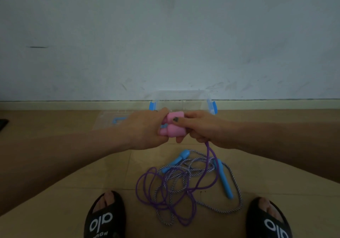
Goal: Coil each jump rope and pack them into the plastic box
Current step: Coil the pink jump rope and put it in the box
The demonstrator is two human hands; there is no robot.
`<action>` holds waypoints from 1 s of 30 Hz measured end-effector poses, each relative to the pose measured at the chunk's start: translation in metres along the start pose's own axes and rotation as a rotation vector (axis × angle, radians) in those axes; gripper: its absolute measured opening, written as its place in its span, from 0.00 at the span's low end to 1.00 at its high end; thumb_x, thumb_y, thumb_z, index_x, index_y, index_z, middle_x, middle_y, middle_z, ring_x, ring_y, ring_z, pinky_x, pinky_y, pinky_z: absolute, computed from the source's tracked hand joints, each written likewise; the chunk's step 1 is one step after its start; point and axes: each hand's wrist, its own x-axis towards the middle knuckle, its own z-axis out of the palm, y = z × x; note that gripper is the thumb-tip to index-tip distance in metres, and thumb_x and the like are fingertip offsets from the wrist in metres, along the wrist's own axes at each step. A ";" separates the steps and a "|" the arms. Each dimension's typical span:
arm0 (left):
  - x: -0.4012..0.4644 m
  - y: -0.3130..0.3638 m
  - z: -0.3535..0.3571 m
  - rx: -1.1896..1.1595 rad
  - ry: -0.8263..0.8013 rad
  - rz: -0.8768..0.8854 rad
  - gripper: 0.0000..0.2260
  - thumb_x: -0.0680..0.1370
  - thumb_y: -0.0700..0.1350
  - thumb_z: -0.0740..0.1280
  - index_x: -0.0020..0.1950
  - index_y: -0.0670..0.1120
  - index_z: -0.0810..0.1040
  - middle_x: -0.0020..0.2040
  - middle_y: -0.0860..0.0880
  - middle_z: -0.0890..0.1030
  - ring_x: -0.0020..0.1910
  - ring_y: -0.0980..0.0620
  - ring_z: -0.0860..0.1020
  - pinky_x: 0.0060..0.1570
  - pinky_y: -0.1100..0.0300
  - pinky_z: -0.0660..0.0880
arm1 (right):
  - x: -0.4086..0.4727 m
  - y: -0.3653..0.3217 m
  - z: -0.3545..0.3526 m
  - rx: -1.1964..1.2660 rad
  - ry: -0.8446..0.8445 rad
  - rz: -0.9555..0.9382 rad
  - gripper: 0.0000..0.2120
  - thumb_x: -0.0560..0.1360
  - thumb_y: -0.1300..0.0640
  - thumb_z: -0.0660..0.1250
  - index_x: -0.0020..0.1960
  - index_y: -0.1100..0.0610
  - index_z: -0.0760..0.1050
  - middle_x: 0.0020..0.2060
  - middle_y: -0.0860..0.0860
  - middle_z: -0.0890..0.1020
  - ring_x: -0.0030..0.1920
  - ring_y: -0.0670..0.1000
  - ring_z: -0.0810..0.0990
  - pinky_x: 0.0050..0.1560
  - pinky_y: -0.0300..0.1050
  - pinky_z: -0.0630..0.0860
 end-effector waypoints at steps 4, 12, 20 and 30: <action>0.001 -0.001 -0.003 0.060 0.040 -0.018 0.13 0.75 0.54 0.65 0.49 0.53 0.62 0.40 0.56 0.71 0.39 0.51 0.74 0.35 0.58 0.65 | 0.002 -0.001 -0.006 -0.003 0.061 -0.027 0.15 0.78 0.44 0.64 0.55 0.55 0.77 0.36 0.57 0.84 0.23 0.45 0.62 0.24 0.39 0.58; -0.001 -0.006 -0.007 0.196 0.096 -0.061 0.11 0.77 0.57 0.62 0.45 0.52 0.64 0.43 0.50 0.79 0.41 0.45 0.78 0.36 0.56 0.66 | 0.001 0.001 -0.008 0.036 0.064 -0.037 0.17 0.78 0.42 0.64 0.49 0.56 0.80 0.36 0.56 0.83 0.25 0.45 0.61 0.24 0.39 0.58; 0.000 0.001 -0.009 0.242 0.043 -0.054 0.09 0.80 0.55 0.59 0.51 0.50 0.66 0.46 0.49 0.79 0.41 0.46 0.78 0.39 0.54 0.73 | 0.003 0.001 -0.004 -0.042 0.194 -0.064 0.25 0.77 0.34 0.59 0.51 0.56 0.78 0.30 0.52 0.75 0.24 0.45 0.65 0.24 0.39 0.62; 0.007 -0.002 -0.005 0.193 0.141 -0.055 0.11 0.78 0.57 0.61 0.52 0.50 0.68 0.45 0.50 0.79 0.39 0.47 0.76 0.37 0.55 0.71 | 0.009 0.001 -0.001 -0.005 0.232 -0.098 0.26 0.78 0.37 0.59 0.47 0.59 0.79 0.29 0.55 0.79 0.22 0.46 0.64 0.22 0.37 0.61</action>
